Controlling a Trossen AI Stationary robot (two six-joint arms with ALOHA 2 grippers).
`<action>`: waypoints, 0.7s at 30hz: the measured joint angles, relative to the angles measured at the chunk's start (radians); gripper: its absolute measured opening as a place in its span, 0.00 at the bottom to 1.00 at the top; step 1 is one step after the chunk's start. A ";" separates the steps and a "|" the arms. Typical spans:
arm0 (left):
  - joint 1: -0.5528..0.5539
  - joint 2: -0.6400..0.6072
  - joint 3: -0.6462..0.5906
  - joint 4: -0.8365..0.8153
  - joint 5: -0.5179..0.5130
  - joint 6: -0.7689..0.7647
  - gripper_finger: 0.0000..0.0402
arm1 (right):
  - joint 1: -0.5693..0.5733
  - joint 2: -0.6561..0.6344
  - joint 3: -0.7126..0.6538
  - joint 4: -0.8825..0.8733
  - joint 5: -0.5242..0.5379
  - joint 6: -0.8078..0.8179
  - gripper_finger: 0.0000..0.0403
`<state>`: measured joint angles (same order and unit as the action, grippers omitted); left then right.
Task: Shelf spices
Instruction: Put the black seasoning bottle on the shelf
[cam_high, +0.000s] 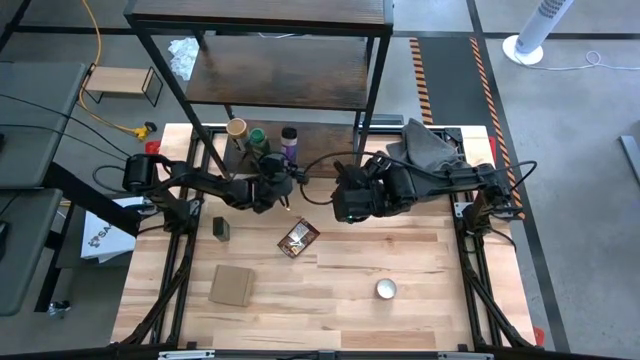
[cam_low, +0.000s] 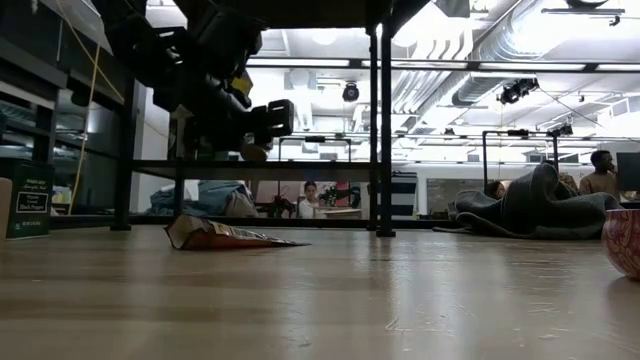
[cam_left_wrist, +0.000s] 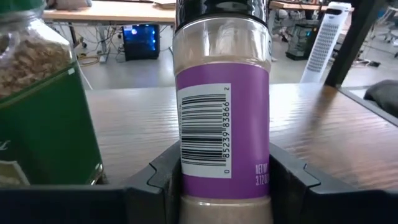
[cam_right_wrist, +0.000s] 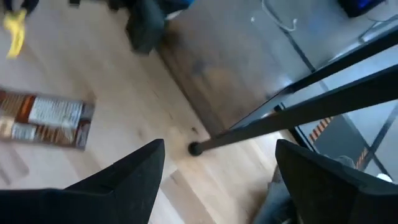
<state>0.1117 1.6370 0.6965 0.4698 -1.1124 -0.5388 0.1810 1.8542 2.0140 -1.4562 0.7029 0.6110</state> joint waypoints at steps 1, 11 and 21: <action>-0.003 0.000 0.001 -0.008 -0.005 0.000 0.38 | -0.001 0.000 0.000 0.013 0.003 0.013 0.74; -0.011 -0.001 0.001 -0.075 -0.082 -0.072 0.38 | -0.004 0.000 0.000 0.163 0.006 0.018 0.63; -0.022 -0.004 0.003 -0.160 -0.091 -0.156 0.49 | -0.010 0.027 0.000 0.242 -0.002 0.010 0.62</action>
<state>0.0900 1.6331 0.6998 0.3095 -1.2035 -0.6952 0.1712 1.8814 2.0140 -1.2139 0.7006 0.6212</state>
